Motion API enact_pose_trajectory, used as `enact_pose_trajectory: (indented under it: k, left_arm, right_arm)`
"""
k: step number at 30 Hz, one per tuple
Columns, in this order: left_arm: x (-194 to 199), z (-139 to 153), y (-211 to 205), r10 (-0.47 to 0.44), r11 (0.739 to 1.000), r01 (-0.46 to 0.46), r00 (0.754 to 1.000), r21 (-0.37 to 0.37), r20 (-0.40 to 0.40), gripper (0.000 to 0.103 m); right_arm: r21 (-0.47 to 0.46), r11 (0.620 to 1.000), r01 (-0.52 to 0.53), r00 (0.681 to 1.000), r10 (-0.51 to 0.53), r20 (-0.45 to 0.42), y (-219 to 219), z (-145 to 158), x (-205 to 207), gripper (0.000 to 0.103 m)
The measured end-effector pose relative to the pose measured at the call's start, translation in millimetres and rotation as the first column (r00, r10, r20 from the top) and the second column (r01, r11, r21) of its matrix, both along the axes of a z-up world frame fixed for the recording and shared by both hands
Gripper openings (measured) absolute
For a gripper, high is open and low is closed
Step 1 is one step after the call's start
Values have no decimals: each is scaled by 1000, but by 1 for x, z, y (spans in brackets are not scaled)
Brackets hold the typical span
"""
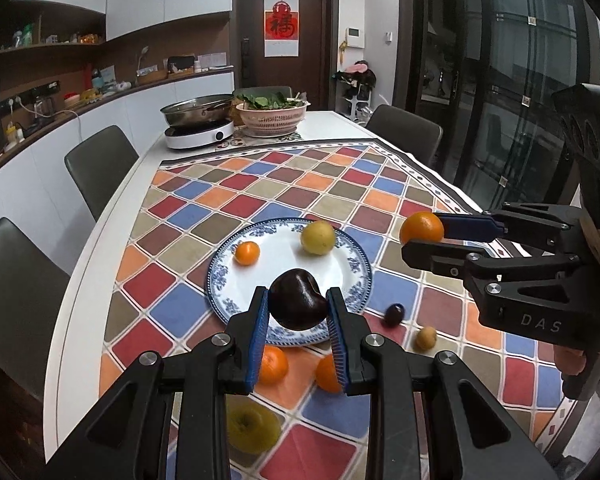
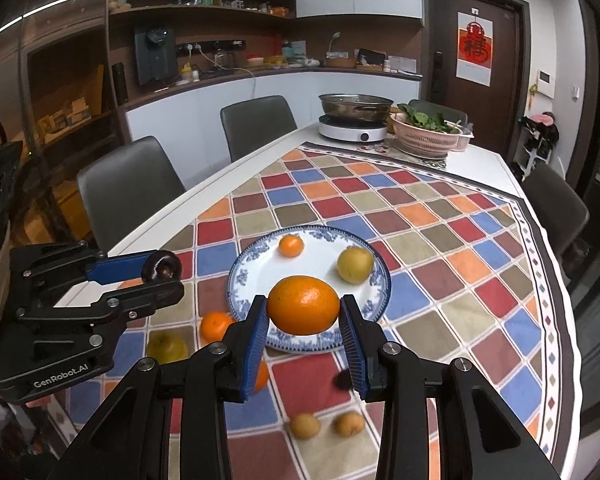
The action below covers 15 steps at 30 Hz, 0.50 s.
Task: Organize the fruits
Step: 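Carry the plum and tangerine onto the plate and release them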
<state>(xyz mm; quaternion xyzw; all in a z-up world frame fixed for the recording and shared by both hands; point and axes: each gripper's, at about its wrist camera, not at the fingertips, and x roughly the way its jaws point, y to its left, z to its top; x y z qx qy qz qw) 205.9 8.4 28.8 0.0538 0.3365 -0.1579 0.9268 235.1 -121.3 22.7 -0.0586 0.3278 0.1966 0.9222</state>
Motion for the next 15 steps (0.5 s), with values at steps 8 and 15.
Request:
enact_pose_trajectory:
  k: [8, 15]
  left_arm:
    - [40, -13, 11, -6, 1000, 6, 999, 8, -37, 29]
    - [82, -31, 16, -23, 999, 25, 997, 28, -77, 29]
  right_arm:
    - [-25, 999, -39, 999, 38, -31, 17, -12, 41, 37]
    - [-62, 995, -75, 995, 70, -76, 31, -33, 81, 37]
